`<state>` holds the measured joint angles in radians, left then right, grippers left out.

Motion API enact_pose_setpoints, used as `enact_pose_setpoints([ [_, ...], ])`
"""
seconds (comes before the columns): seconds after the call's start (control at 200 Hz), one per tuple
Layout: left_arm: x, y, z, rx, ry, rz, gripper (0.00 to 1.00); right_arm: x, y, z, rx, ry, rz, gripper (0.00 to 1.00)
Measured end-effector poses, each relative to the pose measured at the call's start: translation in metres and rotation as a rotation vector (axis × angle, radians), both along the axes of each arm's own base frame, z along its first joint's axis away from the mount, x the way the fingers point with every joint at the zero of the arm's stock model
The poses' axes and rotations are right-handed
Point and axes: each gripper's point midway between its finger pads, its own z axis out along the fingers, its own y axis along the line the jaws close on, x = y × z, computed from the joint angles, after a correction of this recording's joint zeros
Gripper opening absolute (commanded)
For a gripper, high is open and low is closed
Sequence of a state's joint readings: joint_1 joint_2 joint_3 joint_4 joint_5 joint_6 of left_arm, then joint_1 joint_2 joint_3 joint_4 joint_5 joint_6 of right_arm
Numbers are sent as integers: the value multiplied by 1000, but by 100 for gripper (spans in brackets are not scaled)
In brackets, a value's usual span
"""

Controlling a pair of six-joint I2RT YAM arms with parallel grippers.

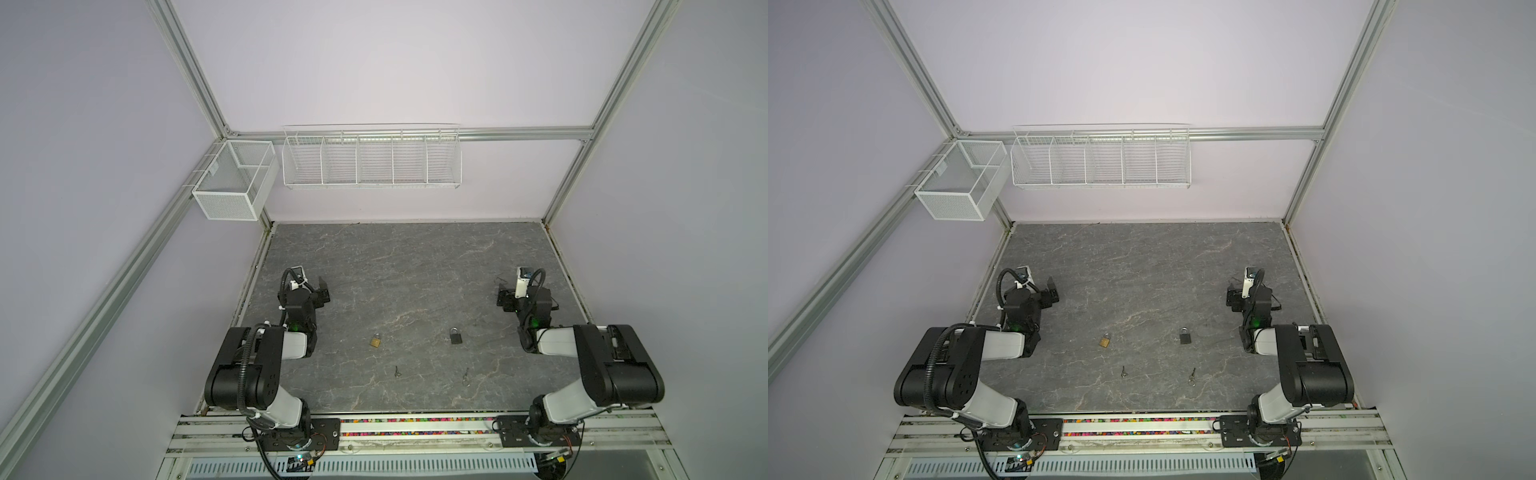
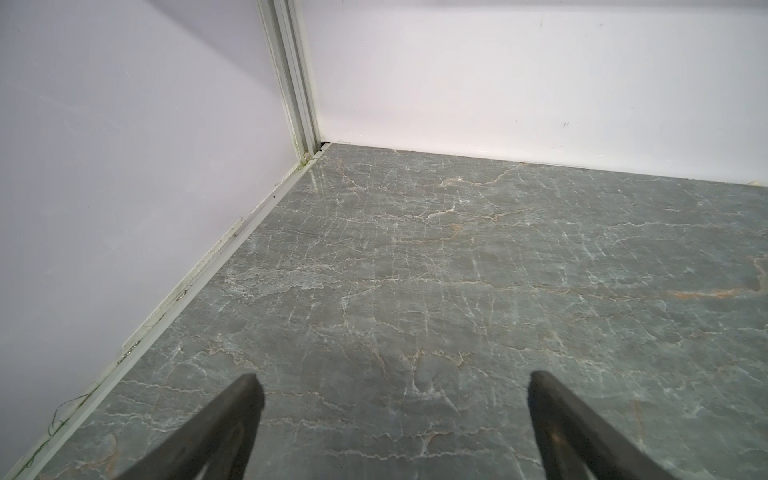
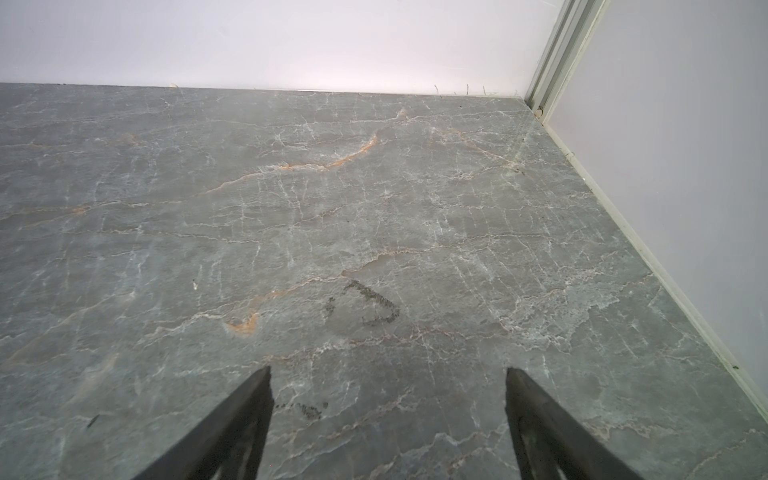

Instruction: Unlock with the key

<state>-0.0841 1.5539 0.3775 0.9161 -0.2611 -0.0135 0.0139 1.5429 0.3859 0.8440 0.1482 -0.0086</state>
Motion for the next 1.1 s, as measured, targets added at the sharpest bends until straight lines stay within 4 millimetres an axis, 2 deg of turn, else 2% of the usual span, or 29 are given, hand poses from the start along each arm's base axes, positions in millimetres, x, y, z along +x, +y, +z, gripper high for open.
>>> enact_pose_setpoints([
  [0.13, -7, 2, 6, 0, -17, 6, 99, -1, 0, 2, 0, 0, 0, 88],
  [0.22, -14, 3, 21, -3, -44, 10, 99, -4, 0, 13, -1, -4, 1, 88],
  [0.365, -27, 4, 66, -41, -127, 15, 99, -5, -2, 56, 16, -60, -18, 88],
  [0.525, -43, 5, 116, -196, -205, 40, 99, -6, -5, 112, 116, -104, -74, 88],
  [0.615, -53, 8, 142, -327, -240, 76, 99, -11, -6, 122, 207, -77, -112, 89],
  [0.68, -62, 11, 152, -410, -270, 96, 99, -20, -7, 115, 290, -25, -159, 89],
  [0.775, -71, 10, 149, -501, -255, 107, 99, -35, -4, 96, 378, 73, -195, 89],
  [0.905, -76, -6, 128, -581, -150, 53, 99, -54, 11, 77, 443, 211, -194, 88],
  [1.005, -85, -24, 115, -623, -66, -4, 99, -69, 36, 76, 446, 297, -140, 88],
  [1.1, -98, -50, 110, -642, 15, -74, 99, -81, 70, 86, 433, 359, -55, 88],
])
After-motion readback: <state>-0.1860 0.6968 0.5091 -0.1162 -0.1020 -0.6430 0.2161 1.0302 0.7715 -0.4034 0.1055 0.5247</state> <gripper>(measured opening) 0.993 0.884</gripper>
